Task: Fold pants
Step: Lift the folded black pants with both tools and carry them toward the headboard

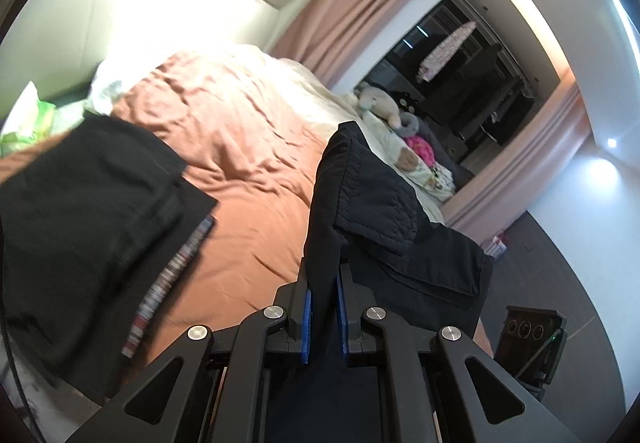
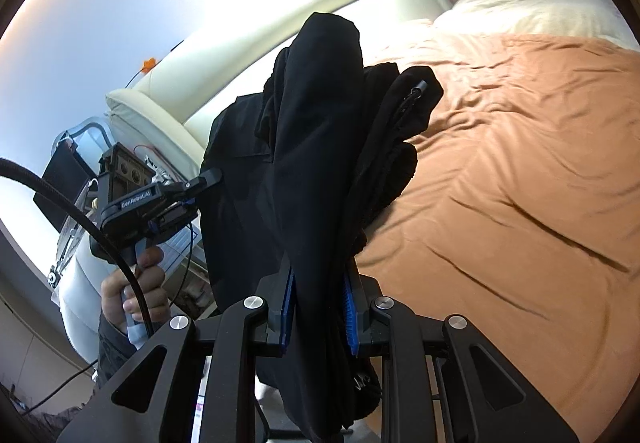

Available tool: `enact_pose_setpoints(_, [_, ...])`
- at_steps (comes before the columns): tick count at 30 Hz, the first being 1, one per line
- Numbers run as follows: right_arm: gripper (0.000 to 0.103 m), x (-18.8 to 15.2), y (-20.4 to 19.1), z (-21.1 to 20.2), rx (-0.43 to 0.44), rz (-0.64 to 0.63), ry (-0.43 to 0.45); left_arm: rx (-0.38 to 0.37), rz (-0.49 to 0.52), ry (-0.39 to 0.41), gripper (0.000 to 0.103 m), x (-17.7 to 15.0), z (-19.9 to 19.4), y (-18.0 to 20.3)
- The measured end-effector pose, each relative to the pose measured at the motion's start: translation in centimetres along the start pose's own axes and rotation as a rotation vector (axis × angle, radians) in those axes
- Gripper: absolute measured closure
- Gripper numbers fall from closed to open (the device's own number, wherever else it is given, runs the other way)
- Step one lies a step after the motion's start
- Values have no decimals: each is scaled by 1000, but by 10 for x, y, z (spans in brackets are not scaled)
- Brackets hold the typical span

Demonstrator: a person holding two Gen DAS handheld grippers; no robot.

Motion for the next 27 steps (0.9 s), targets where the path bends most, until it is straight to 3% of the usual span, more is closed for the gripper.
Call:
enact_pose_setpoints(16, [85, 57, -61, 144, 126, -85, -66, 209, -6, 116, 93, 113, -56, -101])
enact_pose_setpoints(23, [85, 58, -56, 190, 202, -41, -61, 292, -8, 145, 93, 147, -62, -132])
enact_pose_setpoints(27, [85, 54, -44, 213, 230, -16, -55, 324, -10, 131, 93, 157, -44, -151])
Point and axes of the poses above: each gripper's, at about its wrist camera, not at the fingertips, and z roughly the way its jaws point, y to its right, x to its top, the point moved 7 cm from there along z, roughly the way its jaws point, and after that the axes turned 5 degrees about x, right-handed, at the moved point
